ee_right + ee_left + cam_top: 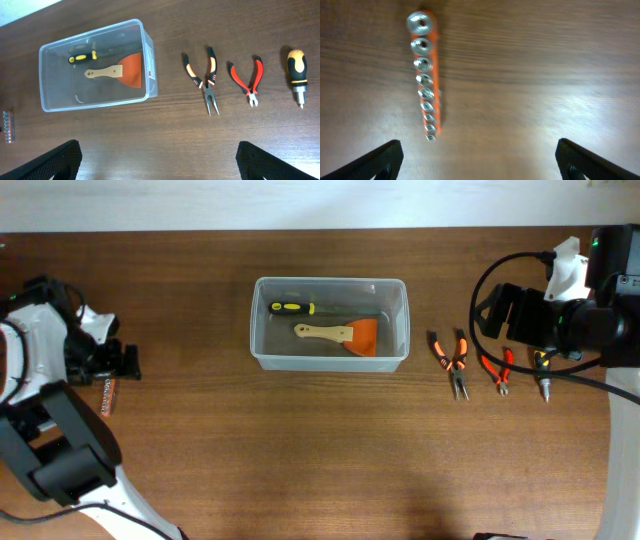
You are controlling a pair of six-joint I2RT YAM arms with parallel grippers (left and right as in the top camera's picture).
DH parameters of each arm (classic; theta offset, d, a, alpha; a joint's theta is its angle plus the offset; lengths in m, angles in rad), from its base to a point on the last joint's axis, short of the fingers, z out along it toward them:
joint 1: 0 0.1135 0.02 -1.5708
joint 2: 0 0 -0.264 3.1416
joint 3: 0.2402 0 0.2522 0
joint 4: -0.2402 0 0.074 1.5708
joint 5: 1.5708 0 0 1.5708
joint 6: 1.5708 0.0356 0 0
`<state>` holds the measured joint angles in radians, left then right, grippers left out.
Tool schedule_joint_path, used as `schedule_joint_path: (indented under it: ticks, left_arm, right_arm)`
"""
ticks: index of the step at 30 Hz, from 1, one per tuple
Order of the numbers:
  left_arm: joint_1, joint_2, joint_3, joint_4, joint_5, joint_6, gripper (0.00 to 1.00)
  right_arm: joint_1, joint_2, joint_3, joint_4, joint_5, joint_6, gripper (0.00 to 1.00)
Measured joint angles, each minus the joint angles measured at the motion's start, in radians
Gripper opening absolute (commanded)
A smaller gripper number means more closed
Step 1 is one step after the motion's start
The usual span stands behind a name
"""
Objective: Pack container
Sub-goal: 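Grasp the orange socket bit strip with the left gripper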
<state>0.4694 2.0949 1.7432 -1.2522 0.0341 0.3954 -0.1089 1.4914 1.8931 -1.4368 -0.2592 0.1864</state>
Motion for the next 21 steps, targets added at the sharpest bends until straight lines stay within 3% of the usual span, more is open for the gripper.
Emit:
schedule_joint_path:
  ticks: [9,14,17,19,21]
  left_arm:
    - [0.042,0.123,-0.002,0.135,0.0,0.023,0.91]
    - [0.04,0.165,-0.002,0.169,-0.011,0.034,0.78]
    - [0.04,0.172,-0.001,0.184,-0.024,0.045,0.65]
    - [0.04,0.172,-0.001,0.188,-0.027,0.061,0.46]
    - [0.04,0.172,-0.001,0.188,-0.031,0.073,0.36]
  right_arm:
    - [0.0,0.0,0.0,0.0,0.0,0.0,0.99]
    - [0.0,0.0,0.0,-0.005,0.0,0.001,0.99]
    - [0.0,0.0,0.0,-0.007,0.0,0.001,0.99]
    - [0.0,0.0,0.0,-0.007,0.0,0.0,0.99]
    - [0.0,0.0,0.0,-0.007,0.0,0.0,0.99]
